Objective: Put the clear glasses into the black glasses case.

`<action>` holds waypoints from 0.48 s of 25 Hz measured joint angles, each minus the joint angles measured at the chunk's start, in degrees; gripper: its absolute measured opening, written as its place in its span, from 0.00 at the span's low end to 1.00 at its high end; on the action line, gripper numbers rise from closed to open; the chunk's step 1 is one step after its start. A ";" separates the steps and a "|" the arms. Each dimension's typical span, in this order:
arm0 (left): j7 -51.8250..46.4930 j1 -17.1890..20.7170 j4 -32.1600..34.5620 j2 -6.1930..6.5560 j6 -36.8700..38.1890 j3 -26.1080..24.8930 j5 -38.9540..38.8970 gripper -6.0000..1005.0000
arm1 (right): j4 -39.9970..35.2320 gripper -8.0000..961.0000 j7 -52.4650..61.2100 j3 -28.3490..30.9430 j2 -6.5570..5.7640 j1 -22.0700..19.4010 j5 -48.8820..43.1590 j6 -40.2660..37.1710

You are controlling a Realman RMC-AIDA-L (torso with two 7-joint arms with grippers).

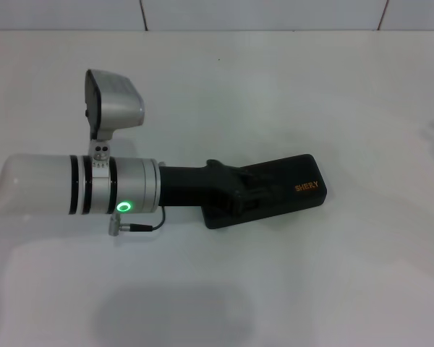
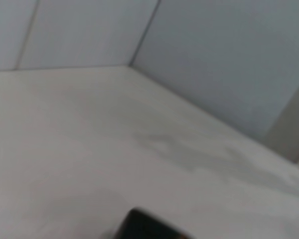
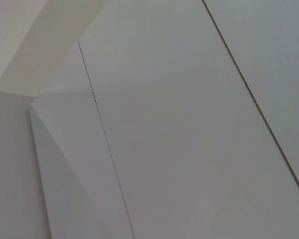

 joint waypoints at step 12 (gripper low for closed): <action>-3.34 5.18 15.81 1.71 23.11 -0.19 -3.62 0.30 | -2.68 0.21 -3.91 -8.93 -0.80 2.66 -13.85 -0.87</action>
